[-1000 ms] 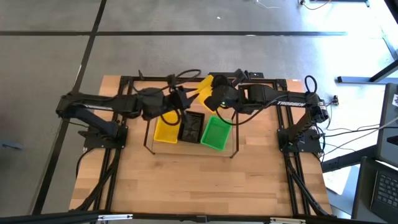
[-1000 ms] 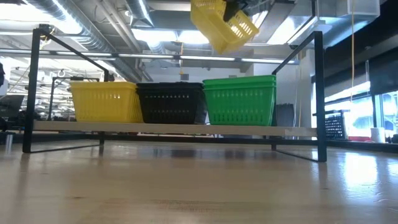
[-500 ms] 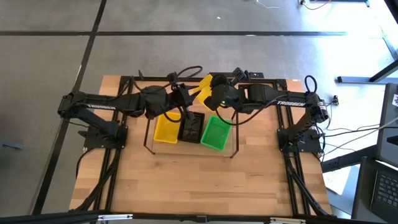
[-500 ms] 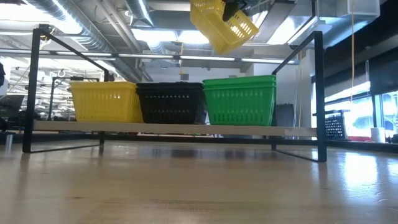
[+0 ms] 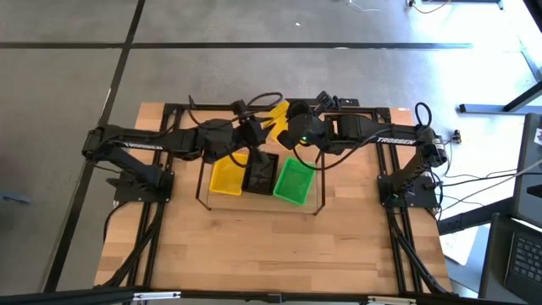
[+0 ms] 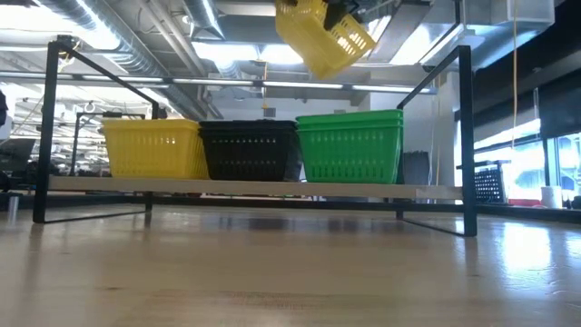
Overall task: Stack baskets on shelf by color
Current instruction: Stack the yellow bin on top of the yellow bin on the shelf
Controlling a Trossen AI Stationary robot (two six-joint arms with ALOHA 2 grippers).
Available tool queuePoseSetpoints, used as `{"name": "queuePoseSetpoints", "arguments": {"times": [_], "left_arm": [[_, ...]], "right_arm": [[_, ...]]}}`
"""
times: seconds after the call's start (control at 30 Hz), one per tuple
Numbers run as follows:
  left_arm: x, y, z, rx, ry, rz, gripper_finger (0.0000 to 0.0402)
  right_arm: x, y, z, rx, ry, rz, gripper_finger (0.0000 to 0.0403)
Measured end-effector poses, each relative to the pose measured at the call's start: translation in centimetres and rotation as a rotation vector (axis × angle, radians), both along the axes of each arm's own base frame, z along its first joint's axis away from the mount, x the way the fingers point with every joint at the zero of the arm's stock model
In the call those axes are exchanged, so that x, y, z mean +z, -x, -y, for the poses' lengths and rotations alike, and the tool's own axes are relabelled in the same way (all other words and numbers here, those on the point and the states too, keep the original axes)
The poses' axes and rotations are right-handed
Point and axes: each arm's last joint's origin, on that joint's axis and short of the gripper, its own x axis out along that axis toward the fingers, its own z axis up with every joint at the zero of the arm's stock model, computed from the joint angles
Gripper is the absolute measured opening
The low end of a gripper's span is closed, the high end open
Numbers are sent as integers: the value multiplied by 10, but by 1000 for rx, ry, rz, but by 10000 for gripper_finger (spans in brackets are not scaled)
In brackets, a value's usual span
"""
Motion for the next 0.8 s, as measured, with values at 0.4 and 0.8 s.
{"name": "queuePoseSetpoints", "arguments": {"times": [0.4, 0.8], "left_arm": [[-16, -12, -9, 125, -75, -113, 68], [-17, -12, -11, 183, -135, -164, 2]], "right_arm": [[-1, 0, 0, -4, 2, -2, 0], [-1, -1, 0, 23, -27, 2, 0]]}}
